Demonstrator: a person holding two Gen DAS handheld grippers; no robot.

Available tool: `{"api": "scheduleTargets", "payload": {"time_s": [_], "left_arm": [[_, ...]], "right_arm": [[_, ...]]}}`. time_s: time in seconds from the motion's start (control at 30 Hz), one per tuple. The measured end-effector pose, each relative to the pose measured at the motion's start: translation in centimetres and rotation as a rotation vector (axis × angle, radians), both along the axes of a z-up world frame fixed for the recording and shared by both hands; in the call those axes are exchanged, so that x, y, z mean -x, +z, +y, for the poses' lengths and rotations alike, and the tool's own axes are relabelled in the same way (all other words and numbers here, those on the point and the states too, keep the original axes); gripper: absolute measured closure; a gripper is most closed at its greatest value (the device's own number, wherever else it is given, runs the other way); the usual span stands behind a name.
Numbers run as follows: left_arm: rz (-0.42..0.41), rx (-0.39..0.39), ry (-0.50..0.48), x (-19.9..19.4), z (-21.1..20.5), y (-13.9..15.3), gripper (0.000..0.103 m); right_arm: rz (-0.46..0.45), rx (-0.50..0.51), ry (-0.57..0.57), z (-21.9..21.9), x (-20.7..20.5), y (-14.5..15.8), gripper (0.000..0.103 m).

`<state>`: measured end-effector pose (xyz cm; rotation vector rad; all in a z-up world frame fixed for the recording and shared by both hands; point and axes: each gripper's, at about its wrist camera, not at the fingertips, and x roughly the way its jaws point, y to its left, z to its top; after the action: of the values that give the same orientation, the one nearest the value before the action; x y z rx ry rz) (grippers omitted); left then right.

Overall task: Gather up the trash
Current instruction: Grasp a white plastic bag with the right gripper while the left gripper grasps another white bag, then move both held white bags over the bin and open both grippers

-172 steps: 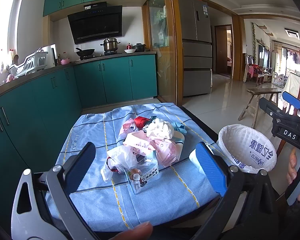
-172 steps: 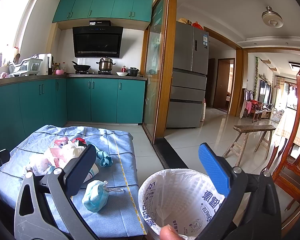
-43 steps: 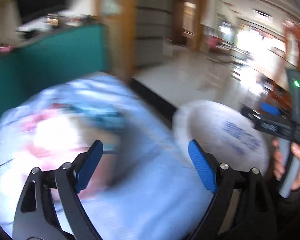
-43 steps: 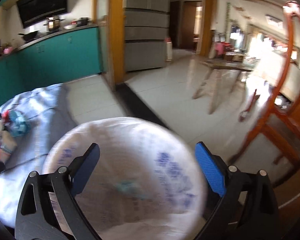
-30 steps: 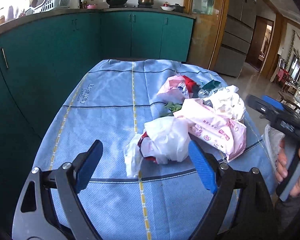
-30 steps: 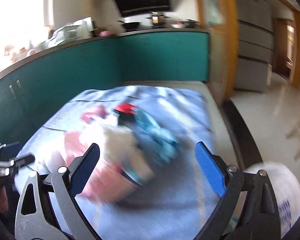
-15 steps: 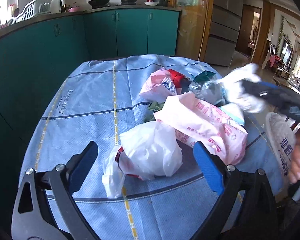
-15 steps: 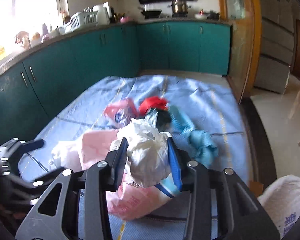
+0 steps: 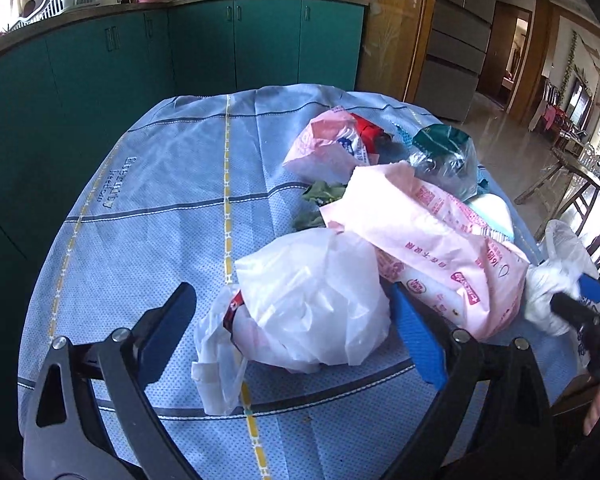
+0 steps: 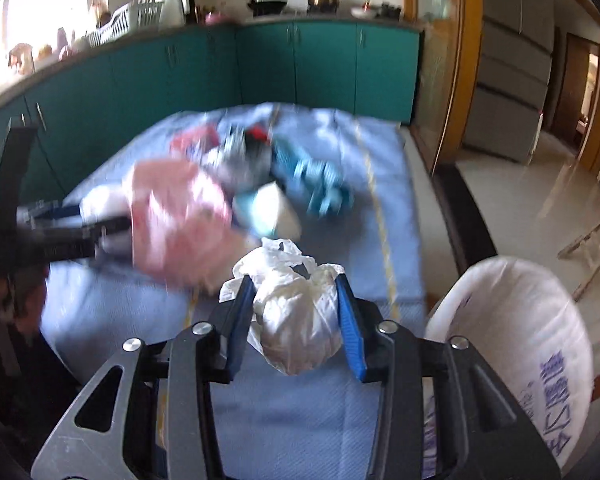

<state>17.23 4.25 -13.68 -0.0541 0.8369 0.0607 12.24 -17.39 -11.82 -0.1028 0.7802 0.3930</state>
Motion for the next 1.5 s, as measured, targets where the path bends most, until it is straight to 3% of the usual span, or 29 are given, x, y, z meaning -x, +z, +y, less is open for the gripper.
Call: {"api": "scheduleTargets", "payload": {"time_s": [0.03, 0.1, 0.13, 0.27, 0.33, 0.5, 0.53, 0.6, 0.7, 0.87, 1.2, 1.5], "left_arm": [[0.005, -0.005, 0.000, -0.1, 0.0, -0.1, 0.014], [0.018, 0.000, -0.010, -0.3, 0.0, -0.4, 0.027], [0.024, 0.002, -0.014, -0.4, 0.0, -0.5, 0.034], [0.013, -0.020, -0.017, 0.1, 0.0, -0.3, 0.056], [0.005, -0.027, -0.010, 0.6, 0.2, 0.2, 0.059], [-0.058, -0.041, 0.008, 2.7, 0.8, 2.6, 0.061], [-0.072, -0.043, 0.011, 3.1, 0.9, 3.1, 0.061], [-0.107, -0.050, 0.023, 4.1, 1.2, 4.4, 0.061], [-0.145, -0.039, 0.026, 5.1, 1.2, 6.0, 0.061], [-0.174, -0.043, -0.015, 5.7, -0.3, 7.3, 0.061], [-0.157, -0.040, -0.081, 6.3, -3.2, 6.8, 0.061], [-0.177, -0.042, -0.132, 6.7, -4.9, 7.4, 0.061]], "right_arm": [[0.010, 0.007, -0.003, 0.2, 0.0, -0.5, 0.052], [0.008, 0.018, -0.014, 0.5, 0.0, -1.0, 0.033], [0.005, 0.023, -0.020, 0.6, -0.1, -1.1, 0.029], [0.009, 0.048, -0.032, 0.9, -0.6, -1.8, 0.028], [0.013, 0.048, -0.036, 0.8, -0.7, -2.1, 0.028], [0.008, 0.041, -0.031, 1.0, -1.0, -2.3, 0.030], [0.009, 0.045, -0.025, 1.1, -1.2, -2.4, 0.034], [0.012, 0.051, -0.007, 1.5, -1.2, -2.5, 0.058], [0.009, 0.035, 0.011, 1.5, -1.0, -2.2, 0.068], [-0.036, -0.007, -0.022, -0.3, 0.0, -0.2, 0.068], [-0.086, -0.046, -0.081, -3.1, 0.6, 1.7, 0.068], [-0.166, -0.001, -0.323, -11.1, 1.7, 3.8, 0.068]]}}
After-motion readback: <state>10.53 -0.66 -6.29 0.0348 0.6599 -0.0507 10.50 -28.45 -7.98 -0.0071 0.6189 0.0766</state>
